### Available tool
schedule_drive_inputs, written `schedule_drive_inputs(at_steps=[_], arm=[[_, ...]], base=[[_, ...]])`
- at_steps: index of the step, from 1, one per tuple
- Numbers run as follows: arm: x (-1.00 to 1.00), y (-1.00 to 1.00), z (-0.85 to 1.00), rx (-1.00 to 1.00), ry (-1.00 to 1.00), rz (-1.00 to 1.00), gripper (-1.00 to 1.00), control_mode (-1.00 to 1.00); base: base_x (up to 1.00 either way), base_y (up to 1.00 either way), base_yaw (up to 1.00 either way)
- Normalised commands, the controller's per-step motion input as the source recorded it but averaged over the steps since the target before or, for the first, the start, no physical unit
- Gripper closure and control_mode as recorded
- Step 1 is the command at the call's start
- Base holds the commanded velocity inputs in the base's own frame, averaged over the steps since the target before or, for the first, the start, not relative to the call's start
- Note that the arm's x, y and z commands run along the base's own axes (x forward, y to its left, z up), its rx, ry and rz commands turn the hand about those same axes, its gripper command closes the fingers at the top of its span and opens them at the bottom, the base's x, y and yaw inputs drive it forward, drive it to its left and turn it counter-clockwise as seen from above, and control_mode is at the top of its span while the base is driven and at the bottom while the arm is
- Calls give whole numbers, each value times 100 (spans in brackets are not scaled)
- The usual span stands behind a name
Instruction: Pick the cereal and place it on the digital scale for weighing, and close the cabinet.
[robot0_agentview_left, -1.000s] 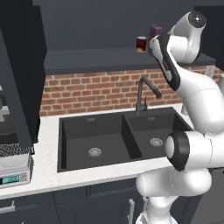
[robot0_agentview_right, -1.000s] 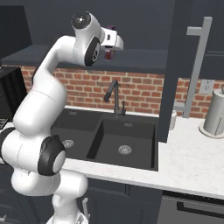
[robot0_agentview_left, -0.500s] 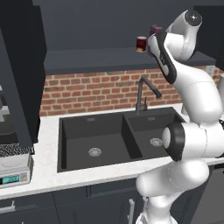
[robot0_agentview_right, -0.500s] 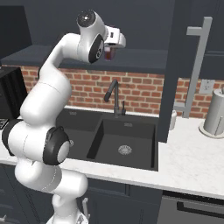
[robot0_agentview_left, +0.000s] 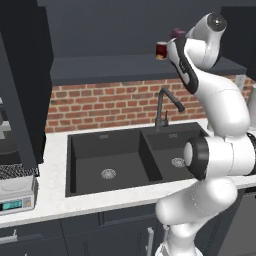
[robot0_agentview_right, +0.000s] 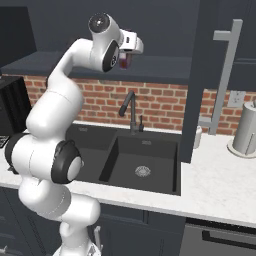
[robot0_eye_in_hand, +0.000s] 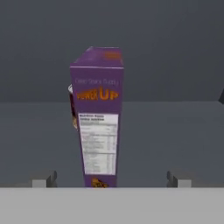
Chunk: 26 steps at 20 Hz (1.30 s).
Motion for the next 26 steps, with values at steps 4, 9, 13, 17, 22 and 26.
schedule_drive_inputs(at_steps=[4, 9, 13, 17, 22, 26], arm=[[28, 1, 0, 0, 0, 0, -100, -100], [29, 0, 0, 0, 0, 0, -100, -100], [27, 0, 0, 0, 0, 0, -100, -100], [25, 0, 0, 0, 0, 0, -100, -100], [21, 0, -3, 0, 0, 0, 100, -100], [4, 0, -2, 0, -2, 0, 100, -100]], base=[[0, 0, 0], [0, 0, 0], [0, 0, 0], [0, 0, 0], [0, 0, 0], [0, 0, 0]])
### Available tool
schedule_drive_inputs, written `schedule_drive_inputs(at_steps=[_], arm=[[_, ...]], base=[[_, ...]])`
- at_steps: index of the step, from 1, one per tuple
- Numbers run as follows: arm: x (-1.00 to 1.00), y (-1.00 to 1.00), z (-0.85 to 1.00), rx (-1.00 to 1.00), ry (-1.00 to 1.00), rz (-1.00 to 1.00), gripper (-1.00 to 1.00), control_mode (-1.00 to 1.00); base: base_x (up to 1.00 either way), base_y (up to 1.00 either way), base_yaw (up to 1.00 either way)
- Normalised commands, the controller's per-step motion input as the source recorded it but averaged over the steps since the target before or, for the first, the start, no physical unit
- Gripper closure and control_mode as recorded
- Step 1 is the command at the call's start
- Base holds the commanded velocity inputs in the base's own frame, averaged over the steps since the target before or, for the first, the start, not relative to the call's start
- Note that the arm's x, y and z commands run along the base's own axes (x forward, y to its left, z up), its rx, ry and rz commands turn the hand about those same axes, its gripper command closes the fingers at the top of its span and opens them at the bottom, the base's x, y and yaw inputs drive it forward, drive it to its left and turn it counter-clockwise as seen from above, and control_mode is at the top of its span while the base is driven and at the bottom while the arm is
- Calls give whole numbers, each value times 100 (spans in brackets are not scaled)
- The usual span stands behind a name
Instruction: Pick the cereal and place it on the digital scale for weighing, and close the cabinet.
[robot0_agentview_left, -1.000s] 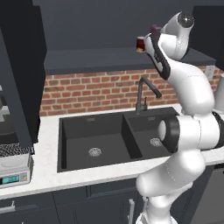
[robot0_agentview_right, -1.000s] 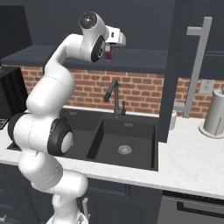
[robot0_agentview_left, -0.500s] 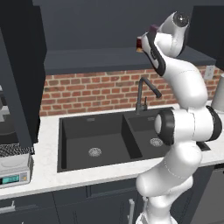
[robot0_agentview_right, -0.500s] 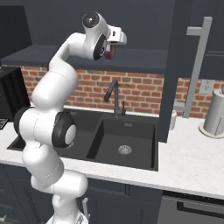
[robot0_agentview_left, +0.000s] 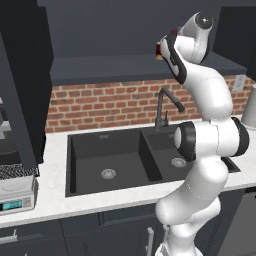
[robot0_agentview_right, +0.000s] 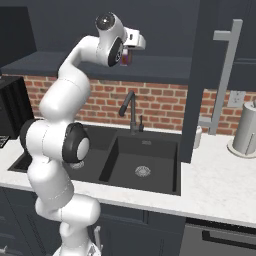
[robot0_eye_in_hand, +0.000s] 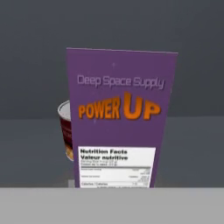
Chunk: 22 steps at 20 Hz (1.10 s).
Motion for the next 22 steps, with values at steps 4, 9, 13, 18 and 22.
schedule_drive_inputs(at_steps=[4, 9, 13, 18, 22], arm=[[0, 0, -11, 0, -2, 0, 100, -100], [-31, 0, -16, 0, -8, 1, 100, -100], [-99, 0, -15, 0, -12, 1, 100, -100], [-100, 0, 5, 0, -18, 3, 100, -100], [-100, 0, 9, 0, -9, 9, 100, -100]], base=[[0, 0, 0], [0, 0, 0], [0, 0, 0], [0, 0, 0], [0, 0, 0]])
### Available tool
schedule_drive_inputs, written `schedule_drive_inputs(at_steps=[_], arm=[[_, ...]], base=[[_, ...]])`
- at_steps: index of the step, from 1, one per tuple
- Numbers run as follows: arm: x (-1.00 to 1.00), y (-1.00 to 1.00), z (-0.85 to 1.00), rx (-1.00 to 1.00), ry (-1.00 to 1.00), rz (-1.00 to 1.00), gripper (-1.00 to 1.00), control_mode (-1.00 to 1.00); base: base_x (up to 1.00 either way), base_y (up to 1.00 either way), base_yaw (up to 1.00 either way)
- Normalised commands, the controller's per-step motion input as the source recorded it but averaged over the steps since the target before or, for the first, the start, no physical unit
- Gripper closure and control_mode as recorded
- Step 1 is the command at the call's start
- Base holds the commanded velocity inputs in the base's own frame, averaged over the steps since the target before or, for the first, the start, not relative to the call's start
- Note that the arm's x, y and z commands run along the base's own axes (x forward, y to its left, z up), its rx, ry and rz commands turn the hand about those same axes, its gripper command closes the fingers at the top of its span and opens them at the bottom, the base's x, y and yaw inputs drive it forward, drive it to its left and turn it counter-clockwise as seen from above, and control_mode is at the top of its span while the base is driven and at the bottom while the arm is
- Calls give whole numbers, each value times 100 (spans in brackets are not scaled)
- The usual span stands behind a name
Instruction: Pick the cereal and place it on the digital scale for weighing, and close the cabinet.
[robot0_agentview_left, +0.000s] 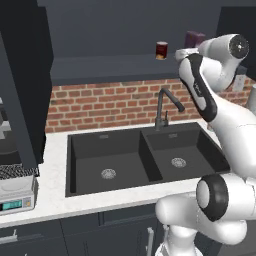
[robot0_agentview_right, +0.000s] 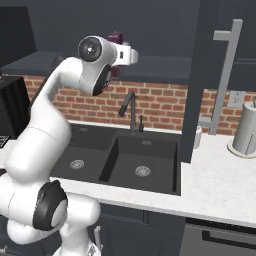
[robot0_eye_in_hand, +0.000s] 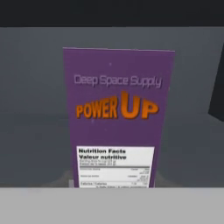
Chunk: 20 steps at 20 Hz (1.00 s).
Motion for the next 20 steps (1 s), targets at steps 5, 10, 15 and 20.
schedule_drive_inputs(at_steps=[5, 10, 15, 20], arm=[[-100, 0, 19, 0, -5, 14, 100, -100], [-100, 1, 12, 0, 0, 21, 100, -100], [-100, 27, 0, 0, 0, 29, 100, -100], [-100, 59, -1, 0, 0, 33, 100, -100]], base=[[0, 0, 0], [0, 0, 0], [0, 0, 0], [0, 0, 0]])
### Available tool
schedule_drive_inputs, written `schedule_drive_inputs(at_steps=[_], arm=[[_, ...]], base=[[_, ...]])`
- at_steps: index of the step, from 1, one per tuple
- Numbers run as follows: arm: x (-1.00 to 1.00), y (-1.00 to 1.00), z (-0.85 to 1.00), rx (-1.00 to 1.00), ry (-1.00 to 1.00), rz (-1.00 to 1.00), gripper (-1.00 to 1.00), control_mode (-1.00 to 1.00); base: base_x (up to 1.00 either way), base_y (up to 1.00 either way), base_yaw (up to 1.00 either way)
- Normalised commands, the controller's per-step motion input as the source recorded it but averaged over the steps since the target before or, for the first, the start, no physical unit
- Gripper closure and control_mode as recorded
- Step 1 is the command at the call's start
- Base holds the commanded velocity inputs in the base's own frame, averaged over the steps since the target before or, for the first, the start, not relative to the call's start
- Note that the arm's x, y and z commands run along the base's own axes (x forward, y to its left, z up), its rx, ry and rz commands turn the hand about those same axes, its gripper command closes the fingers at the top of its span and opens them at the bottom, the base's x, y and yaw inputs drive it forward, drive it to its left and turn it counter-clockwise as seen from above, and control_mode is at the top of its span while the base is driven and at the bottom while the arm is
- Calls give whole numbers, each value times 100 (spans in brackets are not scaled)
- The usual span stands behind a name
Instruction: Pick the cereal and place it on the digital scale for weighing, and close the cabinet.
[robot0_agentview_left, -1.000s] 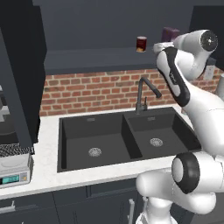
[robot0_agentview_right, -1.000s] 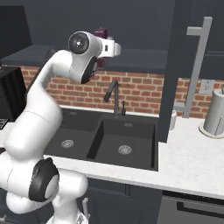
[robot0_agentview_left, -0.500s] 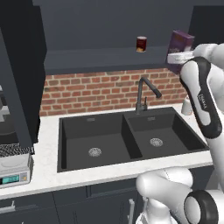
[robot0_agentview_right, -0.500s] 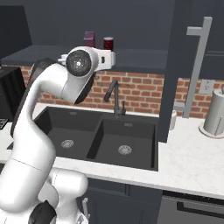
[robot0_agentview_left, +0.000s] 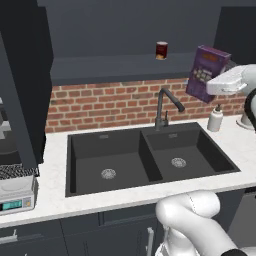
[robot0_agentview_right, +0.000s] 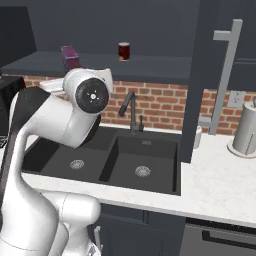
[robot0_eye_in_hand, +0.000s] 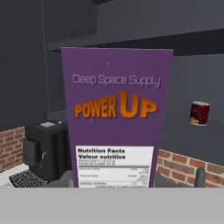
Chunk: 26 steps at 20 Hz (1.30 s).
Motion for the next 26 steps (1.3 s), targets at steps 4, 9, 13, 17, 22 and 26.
schedule_drive_inputs(at_steps=[4, 9, 13, 17, 22, 26], arm=[[-95, 89, -9, 0, 0, 35, 100, -100], [-67, 96, -27, 0, 0, 35, 100, -100], [-40, 100, -42, 0, 0, 34, 100, -100], [-13, 100, -57, 0, 5, 32, 100, -100], [3, 100, -65, 0, 12, 20, 100, -100], [23, 97, -61, 0, 13, 15, 100, -100]], base=[[0, 0, 0], [0, 0, 0], [0, 0, 0], [0, 0, 0], [0, 0, 0], [0, 0, 0]])
